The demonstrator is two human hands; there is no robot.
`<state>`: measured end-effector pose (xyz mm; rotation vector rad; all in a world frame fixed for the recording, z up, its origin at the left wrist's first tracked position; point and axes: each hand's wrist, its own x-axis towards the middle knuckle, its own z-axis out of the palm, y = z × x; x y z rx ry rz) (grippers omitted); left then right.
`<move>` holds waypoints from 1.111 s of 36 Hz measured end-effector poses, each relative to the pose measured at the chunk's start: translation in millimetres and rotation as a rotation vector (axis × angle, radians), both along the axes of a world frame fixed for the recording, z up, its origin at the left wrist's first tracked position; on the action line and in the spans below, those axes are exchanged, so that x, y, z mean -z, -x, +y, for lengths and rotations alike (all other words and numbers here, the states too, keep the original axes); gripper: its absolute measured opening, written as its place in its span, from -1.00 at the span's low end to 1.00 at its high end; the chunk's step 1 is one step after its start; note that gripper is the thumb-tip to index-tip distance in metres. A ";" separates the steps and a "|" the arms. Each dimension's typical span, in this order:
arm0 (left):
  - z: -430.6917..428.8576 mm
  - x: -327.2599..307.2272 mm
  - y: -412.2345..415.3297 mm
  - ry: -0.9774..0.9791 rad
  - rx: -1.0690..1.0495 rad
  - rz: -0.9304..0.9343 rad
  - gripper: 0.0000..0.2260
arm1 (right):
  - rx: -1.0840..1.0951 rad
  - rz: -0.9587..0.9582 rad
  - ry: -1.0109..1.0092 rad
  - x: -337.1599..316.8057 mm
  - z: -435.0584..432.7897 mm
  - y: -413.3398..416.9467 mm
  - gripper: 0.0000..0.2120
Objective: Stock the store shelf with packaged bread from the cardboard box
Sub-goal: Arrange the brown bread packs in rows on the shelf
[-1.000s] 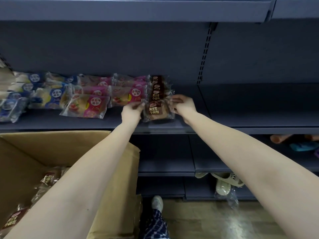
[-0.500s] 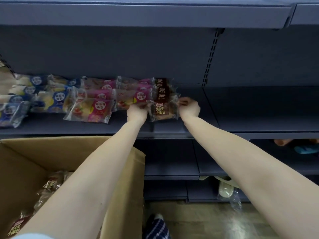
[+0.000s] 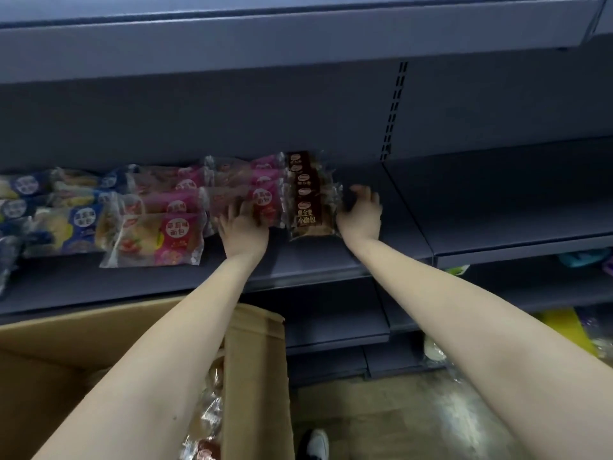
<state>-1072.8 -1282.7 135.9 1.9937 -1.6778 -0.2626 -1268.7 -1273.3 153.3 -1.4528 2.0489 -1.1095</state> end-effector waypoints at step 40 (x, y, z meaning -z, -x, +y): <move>106.7 -19.3 -26.3 0.132 -0.092 -0.162 -0.55 | -0.487 0.630 -0.250 13.1 37.2 -7.6 -0.44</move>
